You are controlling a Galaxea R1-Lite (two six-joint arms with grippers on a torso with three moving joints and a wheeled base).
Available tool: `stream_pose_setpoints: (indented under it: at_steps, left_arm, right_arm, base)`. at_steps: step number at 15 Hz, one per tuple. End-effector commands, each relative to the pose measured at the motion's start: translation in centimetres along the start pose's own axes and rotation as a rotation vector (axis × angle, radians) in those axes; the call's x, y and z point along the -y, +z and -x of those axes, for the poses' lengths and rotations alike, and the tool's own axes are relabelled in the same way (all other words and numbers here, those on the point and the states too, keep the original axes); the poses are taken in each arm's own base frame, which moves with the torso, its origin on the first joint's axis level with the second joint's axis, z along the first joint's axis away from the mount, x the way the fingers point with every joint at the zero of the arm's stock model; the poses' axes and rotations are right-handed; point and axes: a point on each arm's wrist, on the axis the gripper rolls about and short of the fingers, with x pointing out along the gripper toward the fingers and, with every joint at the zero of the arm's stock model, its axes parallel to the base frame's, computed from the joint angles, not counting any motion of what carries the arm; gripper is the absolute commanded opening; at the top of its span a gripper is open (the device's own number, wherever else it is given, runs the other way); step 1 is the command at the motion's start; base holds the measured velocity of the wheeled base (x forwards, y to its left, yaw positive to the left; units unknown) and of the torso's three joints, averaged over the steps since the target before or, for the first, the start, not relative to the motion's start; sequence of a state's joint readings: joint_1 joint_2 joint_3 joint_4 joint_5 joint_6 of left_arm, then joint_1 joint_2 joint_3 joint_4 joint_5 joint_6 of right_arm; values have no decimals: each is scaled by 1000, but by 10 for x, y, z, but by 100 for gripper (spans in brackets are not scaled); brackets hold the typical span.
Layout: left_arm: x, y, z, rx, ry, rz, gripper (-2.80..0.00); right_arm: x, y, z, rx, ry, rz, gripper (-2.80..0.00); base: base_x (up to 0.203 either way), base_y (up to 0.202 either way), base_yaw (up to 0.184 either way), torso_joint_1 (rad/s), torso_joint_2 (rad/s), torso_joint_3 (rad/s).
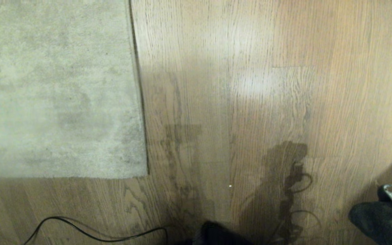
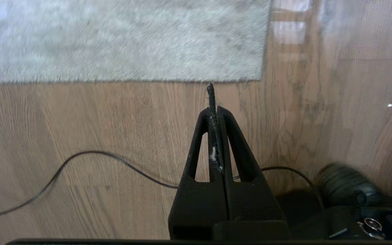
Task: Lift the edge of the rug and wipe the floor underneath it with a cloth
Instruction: Lift up the carpet
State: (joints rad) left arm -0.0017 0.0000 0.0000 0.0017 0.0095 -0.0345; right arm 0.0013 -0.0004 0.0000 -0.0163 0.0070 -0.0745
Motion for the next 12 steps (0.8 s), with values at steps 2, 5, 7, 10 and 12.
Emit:
stream_pose_setpoints:
  at_steps: [2,5,7,10,12]
  left_arm:
    - [0,0,0,-1,1,1,-280]
    - [0,0,0,-1,1,1,-280]
    - [0,0,0,-1,1,1,-280]
    - [0,0,0,-1,1,1,-280]
    - [0,0,0,-1,1,1,-280]
  right_arm:
    - [0,0,0,0,1,1,-280]
    - [0,0,0,0,1,1,-280]
    - [0,0,0,0,1,1,-280]
    - [0,0,0,0,1,1,-280]
    - [0,0,0,0,1,1,-280]
  base:
    - [4,36,0,1,1,1]
    - [2,170,-1,0,5,1]
    - [0,199,1,5,3,4]
    - [0,193,-1,3,1,2]
    - [0,194,-2,4,2,6]
